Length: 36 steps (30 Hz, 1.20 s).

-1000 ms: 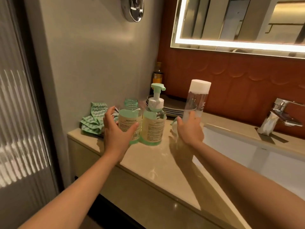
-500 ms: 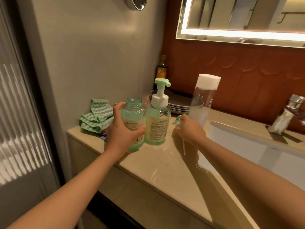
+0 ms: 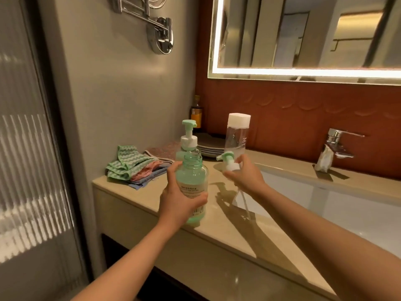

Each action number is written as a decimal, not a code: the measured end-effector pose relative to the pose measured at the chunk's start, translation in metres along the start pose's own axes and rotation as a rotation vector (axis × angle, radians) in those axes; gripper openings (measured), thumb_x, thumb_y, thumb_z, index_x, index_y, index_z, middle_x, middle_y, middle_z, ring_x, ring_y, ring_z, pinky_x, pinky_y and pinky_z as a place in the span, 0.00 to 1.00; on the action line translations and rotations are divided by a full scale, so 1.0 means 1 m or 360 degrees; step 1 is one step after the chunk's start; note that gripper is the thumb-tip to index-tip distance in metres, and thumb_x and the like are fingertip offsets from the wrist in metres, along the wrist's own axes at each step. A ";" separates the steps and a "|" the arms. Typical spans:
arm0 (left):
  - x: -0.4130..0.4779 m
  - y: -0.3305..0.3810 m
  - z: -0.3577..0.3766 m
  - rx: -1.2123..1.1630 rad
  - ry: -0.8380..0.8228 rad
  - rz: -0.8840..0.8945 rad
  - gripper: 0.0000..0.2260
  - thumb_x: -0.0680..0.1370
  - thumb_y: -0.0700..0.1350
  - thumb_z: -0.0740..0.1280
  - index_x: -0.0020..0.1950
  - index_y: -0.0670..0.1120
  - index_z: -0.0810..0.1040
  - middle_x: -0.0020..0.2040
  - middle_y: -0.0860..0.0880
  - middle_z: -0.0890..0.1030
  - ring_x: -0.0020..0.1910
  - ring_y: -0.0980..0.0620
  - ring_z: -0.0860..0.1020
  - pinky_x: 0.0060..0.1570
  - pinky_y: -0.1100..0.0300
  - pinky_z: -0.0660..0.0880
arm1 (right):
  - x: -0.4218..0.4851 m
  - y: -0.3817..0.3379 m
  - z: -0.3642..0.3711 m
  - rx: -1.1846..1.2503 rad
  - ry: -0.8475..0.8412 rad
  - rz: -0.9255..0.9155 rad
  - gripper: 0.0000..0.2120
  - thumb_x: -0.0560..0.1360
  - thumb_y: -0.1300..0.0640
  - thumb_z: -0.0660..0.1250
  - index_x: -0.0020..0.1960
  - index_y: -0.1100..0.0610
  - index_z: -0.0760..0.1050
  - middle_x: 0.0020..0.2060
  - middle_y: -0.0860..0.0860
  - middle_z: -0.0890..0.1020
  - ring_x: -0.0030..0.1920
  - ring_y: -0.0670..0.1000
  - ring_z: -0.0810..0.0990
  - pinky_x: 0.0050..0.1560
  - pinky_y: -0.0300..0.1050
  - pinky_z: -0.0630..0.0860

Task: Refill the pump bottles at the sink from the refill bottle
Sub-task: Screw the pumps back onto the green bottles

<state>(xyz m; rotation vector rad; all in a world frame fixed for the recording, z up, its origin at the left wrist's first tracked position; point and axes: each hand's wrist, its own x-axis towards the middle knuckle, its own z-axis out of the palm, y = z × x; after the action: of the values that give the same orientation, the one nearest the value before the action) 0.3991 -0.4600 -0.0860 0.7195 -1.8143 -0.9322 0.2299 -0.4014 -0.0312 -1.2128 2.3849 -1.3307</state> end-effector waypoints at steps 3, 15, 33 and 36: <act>-0.006 0.011 0.014 -0.0028 -0.0067 -0.0014 0.37 0.64 0.46 0.77 0.57 0.70 0.54 0.54 0.55 0.73 0.51 0.51 0.76 0.51 0.55 0.73 | -0.008 -0.024 -0.030 0.0395 0.0204 -0.0146 0.20 0.72 0.53 0.71 0.57 0.55 0.64 0.54 0.54 0.74 0.50 0.52 0.77 0.49 0.50 0.80; -0.002 0.012 0.034 -0.0007 -0.0329 -0.0224 0.45 0.62 0.46 0.79 0.69 0.60 0.53 0.57 0.51 0.78 0.57 0.48 0.77 0.59 0.49 0.74 | -0.029 -0.094 -0.068 0.0718 0.0600 -0.0812 0.23 0.73 0.53 0.70 0.61 0.55 0.61 0.50 0.47 0.73 0.43 0.43 0.77 0.38 0.30 0.77; 0.000 0.005 0.037 0.0201 -0.0334 -0.0208 0.46 0.64 0.52 0.78 0.73 0.53 0.52 0.65 0.48 0.74 0.64 0.45 0.72 0.63 0.51 0.68 | -0.045 -0.034 0.001 0.0413 0.0097 -0.0613 0.17 0.72 0.50 0.70 0.52 0.55 0.65 0.50 0.53 0.78 0.50 0.52 0.79 0.51 0.50 0.80; 0.000 0.004 0.037 0.0227 -0.0356 -0.0232 0.46 0.65 0.53 0.77 0.73 0.52 0.53 0.66 0.47 0.73 0.65 0.44 0.71 0.65 0.50 0.68 | -0.046 -0.037 0.001 0.0430 0.0174 -0.0589 0.17 0.71 0.47 0.70 0.47 0.54 0.64 0.47 0.54 0.77 0.47 0.51 0.76 0.49 0.48 0.77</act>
<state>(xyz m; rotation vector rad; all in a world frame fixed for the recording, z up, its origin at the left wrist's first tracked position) 0.3647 -0.4479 -0.0928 0.8746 -2.0623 -1.0188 0.2823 -0.3799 -0.0143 -1.5829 2.0188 -1.7991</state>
